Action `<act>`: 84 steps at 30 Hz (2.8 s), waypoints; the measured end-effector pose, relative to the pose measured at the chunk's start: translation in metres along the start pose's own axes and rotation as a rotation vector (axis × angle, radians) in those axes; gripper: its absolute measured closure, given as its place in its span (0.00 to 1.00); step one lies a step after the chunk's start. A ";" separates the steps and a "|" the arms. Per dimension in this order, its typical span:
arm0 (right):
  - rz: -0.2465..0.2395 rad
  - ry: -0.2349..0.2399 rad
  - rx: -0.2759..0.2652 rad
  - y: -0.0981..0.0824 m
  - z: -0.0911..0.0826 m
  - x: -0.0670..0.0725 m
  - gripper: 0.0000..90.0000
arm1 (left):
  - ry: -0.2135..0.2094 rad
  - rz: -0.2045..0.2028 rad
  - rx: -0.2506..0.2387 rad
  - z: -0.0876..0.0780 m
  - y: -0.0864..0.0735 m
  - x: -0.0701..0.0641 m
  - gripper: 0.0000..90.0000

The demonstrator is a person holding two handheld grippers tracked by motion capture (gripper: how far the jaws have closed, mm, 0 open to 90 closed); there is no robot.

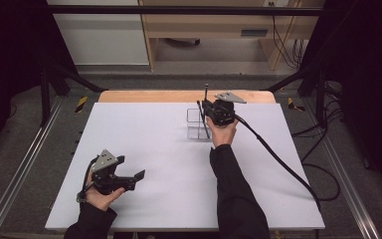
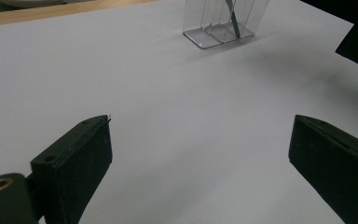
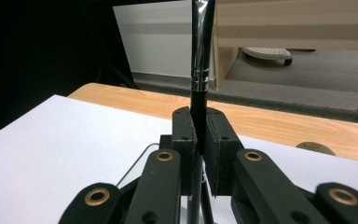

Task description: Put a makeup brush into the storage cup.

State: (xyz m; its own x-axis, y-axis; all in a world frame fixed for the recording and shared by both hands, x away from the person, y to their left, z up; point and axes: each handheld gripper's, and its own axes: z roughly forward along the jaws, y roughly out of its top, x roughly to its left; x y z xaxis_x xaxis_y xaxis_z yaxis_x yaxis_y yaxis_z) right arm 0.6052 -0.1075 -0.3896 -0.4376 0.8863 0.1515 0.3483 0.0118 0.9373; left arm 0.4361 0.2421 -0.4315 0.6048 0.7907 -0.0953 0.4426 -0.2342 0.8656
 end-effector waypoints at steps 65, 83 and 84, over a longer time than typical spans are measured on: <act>-0.045 0.137 0.066 -0.043 -0.115 -0.002 0.40 | 0.005 -0.018 -0.016 -0.006 0.002 0.005 0.06; -0.040 0.164 0.070 -0.071 -0.164 -0.015 0.11 | 0.006 -0.022 -0.008 -0.008 -0.001 0.007 0.05; -0.039 0.165 0.068 -0.073 -0.166 -0.016 0.11 | 0.006 -0.021 -0.007 -0.008 -0.001 0.007 0.05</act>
State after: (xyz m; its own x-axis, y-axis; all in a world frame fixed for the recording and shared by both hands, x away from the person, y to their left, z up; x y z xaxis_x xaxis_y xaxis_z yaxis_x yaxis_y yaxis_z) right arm 0.4488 -0.1995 -0.4084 -0.5800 0.7967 0.1701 0.3814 0.0811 0.9208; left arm 0.4349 0.2527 -0.4295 0.5910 0.7990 -0.1106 0.4505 -0.2132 0.8670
